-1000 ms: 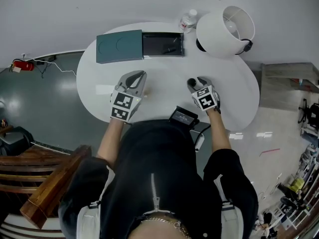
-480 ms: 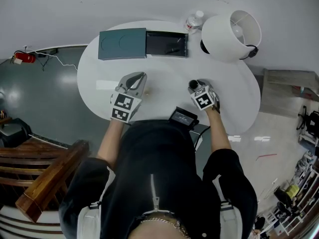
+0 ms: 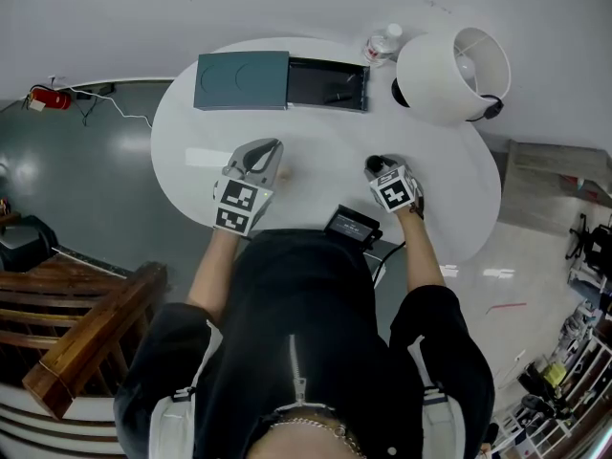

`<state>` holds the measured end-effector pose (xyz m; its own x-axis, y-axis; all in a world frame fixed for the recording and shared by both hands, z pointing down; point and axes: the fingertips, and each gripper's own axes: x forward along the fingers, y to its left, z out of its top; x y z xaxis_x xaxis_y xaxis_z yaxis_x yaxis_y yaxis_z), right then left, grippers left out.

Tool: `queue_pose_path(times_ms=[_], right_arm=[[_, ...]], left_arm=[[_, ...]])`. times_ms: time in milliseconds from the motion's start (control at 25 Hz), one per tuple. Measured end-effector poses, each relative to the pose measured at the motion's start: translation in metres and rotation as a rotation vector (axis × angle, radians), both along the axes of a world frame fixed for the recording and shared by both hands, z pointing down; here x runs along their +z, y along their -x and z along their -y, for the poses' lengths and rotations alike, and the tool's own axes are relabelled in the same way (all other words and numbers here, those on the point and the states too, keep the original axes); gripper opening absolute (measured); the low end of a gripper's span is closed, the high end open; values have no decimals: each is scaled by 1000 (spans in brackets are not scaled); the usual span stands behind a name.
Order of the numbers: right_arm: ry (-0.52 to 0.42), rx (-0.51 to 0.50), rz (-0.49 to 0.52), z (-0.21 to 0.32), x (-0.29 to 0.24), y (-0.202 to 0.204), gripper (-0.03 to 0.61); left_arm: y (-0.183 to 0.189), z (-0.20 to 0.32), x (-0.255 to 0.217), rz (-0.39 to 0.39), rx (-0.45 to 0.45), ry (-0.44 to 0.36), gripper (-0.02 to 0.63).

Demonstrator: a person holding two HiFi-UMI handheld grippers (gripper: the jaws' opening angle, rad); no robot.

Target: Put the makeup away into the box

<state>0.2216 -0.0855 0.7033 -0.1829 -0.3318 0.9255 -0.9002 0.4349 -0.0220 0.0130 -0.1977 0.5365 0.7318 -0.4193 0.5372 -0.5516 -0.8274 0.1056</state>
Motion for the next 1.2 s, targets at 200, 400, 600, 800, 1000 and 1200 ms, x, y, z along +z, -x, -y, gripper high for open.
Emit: queue_pose_path(times_ms=[200,400,600,800,1000,1200], right_arm=[[-41,-17,-2,14,-20,3,207],[-94,-64,-1,40,-48,11,207],[-116,-87,13,66,-74,21,207],[-126,-128,30,94,-87,31,207],[-148,-158,41,125,-92,46,207],[-165,-168,53,158,-96,62,207]], left_arm=[[4,2,-2,-8,-11,-6,24],[4,4,-2,-18,-24,-10,25],[10,6,-5,-25,-44,-17,24],[19,8,-5,-24,-71,-18,25],[30,8,-2,-14,-96,-15,25],[41,8,0,-10,-123,-7,25]])
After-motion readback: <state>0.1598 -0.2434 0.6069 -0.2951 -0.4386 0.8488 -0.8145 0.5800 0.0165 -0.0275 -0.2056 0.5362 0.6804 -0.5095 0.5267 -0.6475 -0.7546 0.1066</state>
